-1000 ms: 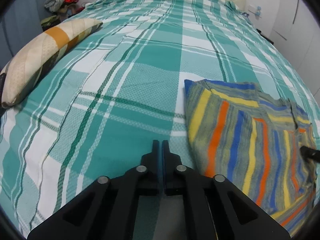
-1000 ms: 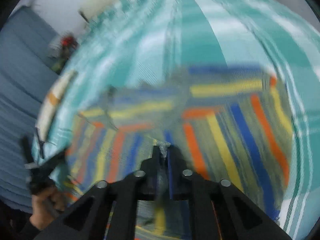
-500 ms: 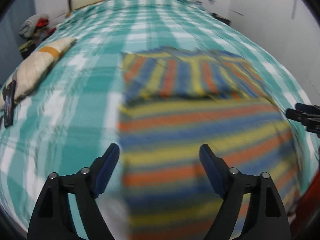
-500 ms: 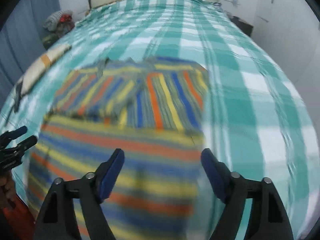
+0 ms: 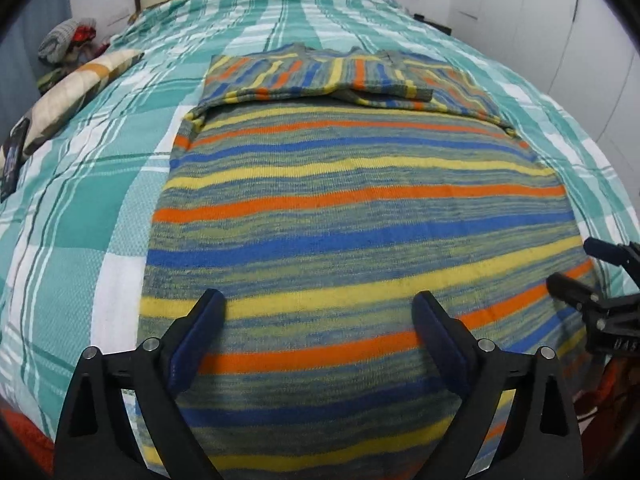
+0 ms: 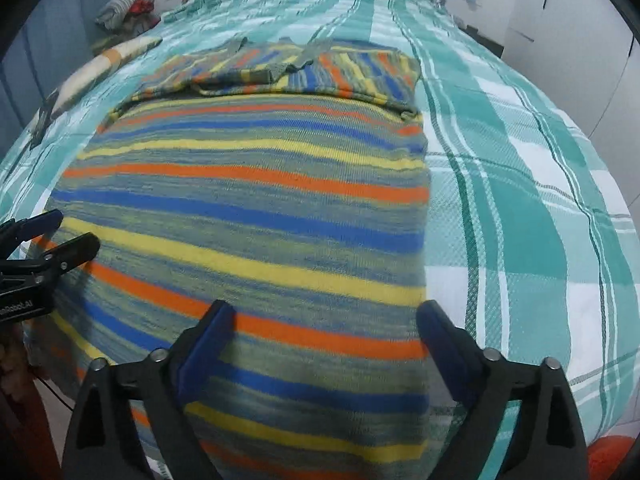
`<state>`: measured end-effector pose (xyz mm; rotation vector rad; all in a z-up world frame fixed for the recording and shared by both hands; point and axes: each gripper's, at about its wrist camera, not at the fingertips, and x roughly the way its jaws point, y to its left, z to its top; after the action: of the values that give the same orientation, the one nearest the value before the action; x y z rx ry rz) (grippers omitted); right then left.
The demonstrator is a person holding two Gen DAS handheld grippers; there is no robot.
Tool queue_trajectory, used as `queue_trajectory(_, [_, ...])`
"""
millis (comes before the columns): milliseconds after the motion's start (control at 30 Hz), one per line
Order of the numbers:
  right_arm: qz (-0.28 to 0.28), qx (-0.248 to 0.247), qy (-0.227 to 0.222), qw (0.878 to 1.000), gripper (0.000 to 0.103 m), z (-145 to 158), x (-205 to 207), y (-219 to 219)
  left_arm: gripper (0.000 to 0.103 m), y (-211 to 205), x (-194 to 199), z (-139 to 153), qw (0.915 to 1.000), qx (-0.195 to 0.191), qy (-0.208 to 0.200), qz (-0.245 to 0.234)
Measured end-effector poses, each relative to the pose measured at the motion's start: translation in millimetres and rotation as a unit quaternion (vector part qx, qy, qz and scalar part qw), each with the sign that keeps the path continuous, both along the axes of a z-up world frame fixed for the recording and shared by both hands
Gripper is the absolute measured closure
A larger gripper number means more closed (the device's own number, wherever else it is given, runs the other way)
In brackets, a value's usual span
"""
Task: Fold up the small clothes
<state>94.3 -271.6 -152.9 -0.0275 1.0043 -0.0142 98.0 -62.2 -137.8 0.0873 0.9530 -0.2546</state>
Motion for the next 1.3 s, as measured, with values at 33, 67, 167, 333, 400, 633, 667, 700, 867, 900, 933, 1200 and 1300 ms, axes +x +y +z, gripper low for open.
queue_trajectory(33, [-0.003,0.002,-0.006,1.0,0.009,2.6,-0.1,-2.8,0.008,3.0,-3.0,1.9,1.0,-0.004,-0.007,0.002])
queue_trajectory(67, [-0.007,0.005,-0.014,1.0,0.009,6.3,-2.0,-6.4,0.008,6.0,-6.5,3.6,0.9998,-0.009,-0.016,0.005])
queue_trajectory(167, [-0.042,0.012,-0.064,0.997,0.009,21.7,-11.5,-20.6,0.008,15.9,-14.1,11.2,0.9986,-0.018,-0.047,0.014])
queue_trajectory(333, [-0.072,0.005,-0.075,0.995,0.009,23.7,-16.9,-33.6,0.008,22.9,-6.6,10.5,0.9985,-0.018,-0.047,0.023])
queue_trajectory(400, [-0.075,-0.002,-0.074,0.994,0.009,22.3,-17.7,-34.0,0.008,27.1,-4.3,8.4,0.9984,-0.024,-0.041,0.032])
queue_trajectory(633, [-0.075,-0.01,-0.096,0.992,0.009,26.4,-23.1,-31.5,0.008,33.1,-5.6,13.3,0.9972,-0.027,-0.054,0.044])
queue_trajectory(667, [-0.076,-0.011,-0.098,0.992,0.009,26.8,-23.1,-31.8,0.008,34.1,-5.4,13.6,0.9971,-0.028,-0.054,0.046])
queue_trajectory(700, [-0.077,-0.01,-0.099,0.992,0.009,27.4,-23.2,-32.2,0.008,35.1,-5.1,13.7,0.997,-0.028,-0.054,0.048])
queue_trajectory(867, [-0.087,-0.01,-0.109,0.99,0.009,32.0,-25.5,-36.7,0.008,39.0,-5.1,14.7,0.9964,-0.03,-0.054,0.057])
queue_trajectory(900, [-0.089,-0.011,-0.11,0.99,0.009,32.5,-25.6,-37.4,0.008,39.2,-5.3,15.1,0.9964,-0.03,-0.055,0.058])
queue_trajectory(933, [-0.09,-0.011,-0.11,0.99,0.009,32.8,-25.8,-38.1,0.008,39.1,-5.7,15.5,0.9963,-0.029,-0.056,0.058])
queue_trajectory(1200, [-0.096,-0.013,-0.114,0.989,0.008,34.4,-26.1,-41.5,0.008,48.9,-2.8,20.6,0.9951,-0.033,-0.06,0.071])
queue_trajectory(1300, [-0.099,-0.013,-0.114,0.988,0.008,34.6,-26.4,-43.6,0.007,64.6,9.1,23.0,0.9936,-0.042,-0.061,0.085])
